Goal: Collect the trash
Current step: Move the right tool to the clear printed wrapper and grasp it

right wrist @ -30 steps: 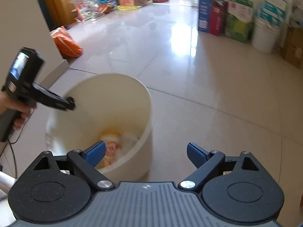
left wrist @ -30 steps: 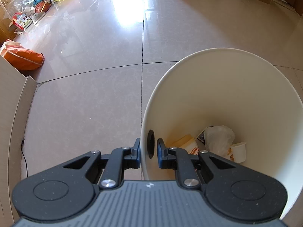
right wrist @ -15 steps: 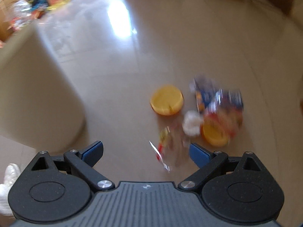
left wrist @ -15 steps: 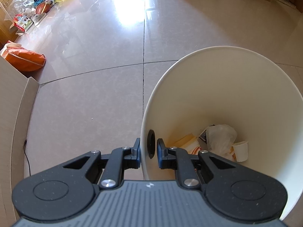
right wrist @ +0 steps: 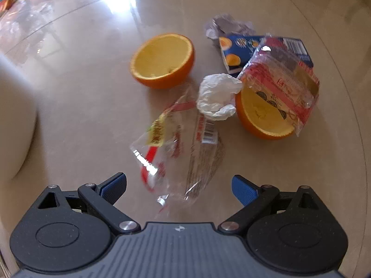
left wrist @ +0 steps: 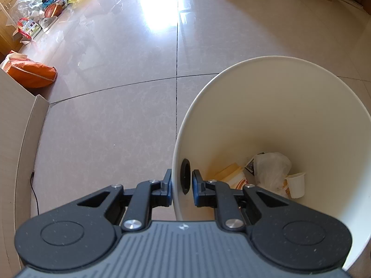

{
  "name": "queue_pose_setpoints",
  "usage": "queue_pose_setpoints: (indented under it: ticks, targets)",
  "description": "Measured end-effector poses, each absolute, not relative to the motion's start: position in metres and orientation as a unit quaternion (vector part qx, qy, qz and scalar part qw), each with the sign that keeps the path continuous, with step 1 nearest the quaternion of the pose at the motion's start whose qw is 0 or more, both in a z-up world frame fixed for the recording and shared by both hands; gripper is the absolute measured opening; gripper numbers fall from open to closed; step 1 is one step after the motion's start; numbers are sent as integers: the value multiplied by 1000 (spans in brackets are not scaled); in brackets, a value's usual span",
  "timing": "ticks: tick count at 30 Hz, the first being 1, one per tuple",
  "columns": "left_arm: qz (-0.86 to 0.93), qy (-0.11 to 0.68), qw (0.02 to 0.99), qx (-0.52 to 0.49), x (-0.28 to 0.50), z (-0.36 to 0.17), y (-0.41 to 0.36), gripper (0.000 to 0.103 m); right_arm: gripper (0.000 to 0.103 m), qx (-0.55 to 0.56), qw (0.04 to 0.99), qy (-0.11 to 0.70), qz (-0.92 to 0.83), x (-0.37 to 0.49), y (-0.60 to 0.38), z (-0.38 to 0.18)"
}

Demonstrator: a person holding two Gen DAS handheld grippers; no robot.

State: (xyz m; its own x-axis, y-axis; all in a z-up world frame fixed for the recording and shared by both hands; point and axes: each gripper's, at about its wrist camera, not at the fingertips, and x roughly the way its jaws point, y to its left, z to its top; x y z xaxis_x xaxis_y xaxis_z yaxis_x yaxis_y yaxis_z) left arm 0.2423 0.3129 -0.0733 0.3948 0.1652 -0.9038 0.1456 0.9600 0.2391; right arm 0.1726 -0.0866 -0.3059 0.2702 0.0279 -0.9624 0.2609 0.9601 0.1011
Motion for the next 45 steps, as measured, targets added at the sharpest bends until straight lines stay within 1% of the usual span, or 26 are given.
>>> queue_pose_setpoints:
  ticks: [6,10,16,18,21,23,24,26,27,29,30,31,32,39,45]
  targets:
    - [6,550,823,143,242,-74,312,14,99,146,768,618,-77,193,-91,-321]
    - [7,550,823,142,242,-74,312,14,103,136,762,627,-82,212,-88,-327]
    - [8,550,823,139,243,-74,313,14,103,145,742,648,-87,238,-92,-328]
    - [8,550,823,140,243,-74,313,14,99,148,739,651,-90,241,-94,-327]
    - [8,550,823,139,243,-74,313,14,87,135,740,651,-102,243,-99,-321]
    - [8,550,823,138,243,-74,313,14,76,117,741,652,-107,241,-94,-318]
    - [8,551,823,138,243,-74,314,14,74,108,742,652,-107,240,-90,-318]
    - [9,551,824,136,243,-74,314,14,60,103,746,650,-103,238,-88,-316]
    - [8,551,823,136,242,-74,314,14,56,101,746,650,-101,237,-86,-315]
    - [8,551,823,137,242,-74,314,14,41,99,746,651,-98,225,-85,-310]
    - [8,551,823,136,242,-74,314,14,36,102,745,653,-97,225,-86,-309]
    - [9,551,823,135,242,-74,314,14,28,108,743,654,-95,224,-87,-308]
    - [9,551,824,135,242,-74,314,14,27,115,740,656,-92,222,-89,-308]
    - [8,552,823,133,242,-73,315,14,27,120,746,652,-69,208,-93,-286]
    - [7,551,823,134,243,-74,315,14,27,92,757,647,-23,183,-81,-242]
